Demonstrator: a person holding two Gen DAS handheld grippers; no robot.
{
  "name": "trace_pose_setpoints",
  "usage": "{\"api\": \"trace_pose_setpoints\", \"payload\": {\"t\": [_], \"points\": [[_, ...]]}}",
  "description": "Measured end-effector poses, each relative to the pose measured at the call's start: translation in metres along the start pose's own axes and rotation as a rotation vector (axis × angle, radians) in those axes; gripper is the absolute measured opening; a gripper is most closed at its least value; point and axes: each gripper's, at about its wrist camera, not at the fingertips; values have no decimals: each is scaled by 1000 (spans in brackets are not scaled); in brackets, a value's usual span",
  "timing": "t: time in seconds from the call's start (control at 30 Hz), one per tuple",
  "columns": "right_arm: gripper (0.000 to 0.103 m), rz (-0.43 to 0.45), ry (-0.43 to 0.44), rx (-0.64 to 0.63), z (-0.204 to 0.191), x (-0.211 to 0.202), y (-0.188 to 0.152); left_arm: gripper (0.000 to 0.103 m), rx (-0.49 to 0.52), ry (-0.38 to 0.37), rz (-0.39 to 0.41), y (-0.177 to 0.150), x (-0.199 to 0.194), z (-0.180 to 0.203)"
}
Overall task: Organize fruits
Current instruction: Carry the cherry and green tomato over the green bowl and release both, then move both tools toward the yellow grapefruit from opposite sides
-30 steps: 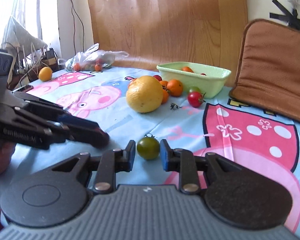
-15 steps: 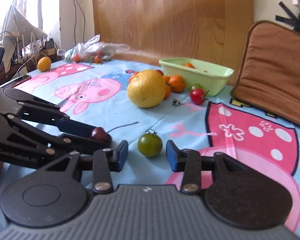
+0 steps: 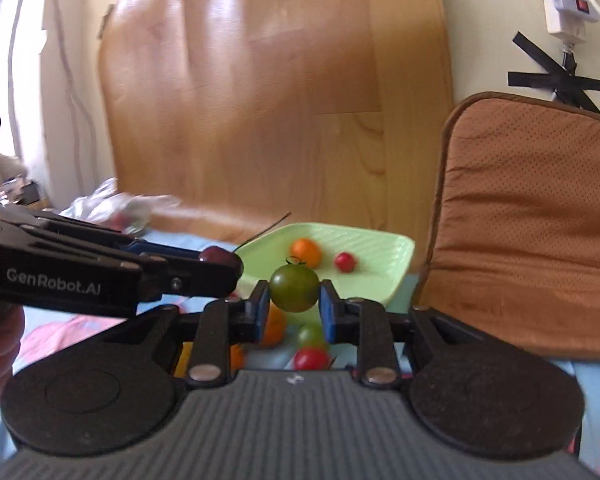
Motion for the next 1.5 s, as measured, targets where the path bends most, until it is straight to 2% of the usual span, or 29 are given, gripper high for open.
{"api": "trace_pose_setpoints", "payload": {"t": [0.1,0.27,0.33,0.37,0.43,0.5,0.57,0.63,0.7,0.83,1.07,1.1,1.13,1.27,1.37,1.43,1.5], "points": [[29,-29,-25,41,19,32,5,28,-28,36,-41,16,39,-17],[30,-70,-53,66,39,64,4,29,-32,102,-121,16,86,-35],[33,-76,-65,68,40,71,3,32,-28,124,-140,14,95,-38],[34,-76,-69,72,41,72,4,38,-30,125,-143,13,97,-40],[34,-68,-59,90,43,68,4,41,-31,127,-135,11,94,-42],[34,-58,-40,102,42,55,5,43,-35,129,-121,10,83,-44],[32,-68,25,103,42,40,4,45,-49,114,-82,8,62,-45],[20,-118,130,102,39,24,-5,50,-75,89,-27,5,35,-47],[19,-165,186,33,25,12,-19,54,-116,65,19,-2,7,-50],[21,-226,178,-121,-5,12,-42,54,-175,52,31,-26,-34,-52],[23,-277,189,-132,-17,32,-46,56,-196,82,20,-61,-74,-43],[8,-272,181,-128,-17,31,-45,56,-198,87,15,-65,-77,-43],[3,-271,163,-119,-16,30,-45,56,-203,92,9,-68,-78,-43],[3,-234,78,-29,-1,2,-44,56,-232,94,-12,-83,-82,-46],[3,-179,7,17,18,-44,-50,56,-230,80,-17,-90,-83,-43],[3,-153,-84,40,35,-79,-57,57,-217,71,-10,-94,-84,-40],[3,-135,-220,67,58,-122,-69,59,-205,61,1,-98,-84,-38]]}}
Point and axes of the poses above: each gripper's, at about its wrist camera, not at the fingertips, and x roughly the way its jaws point, z to its right, y to its top
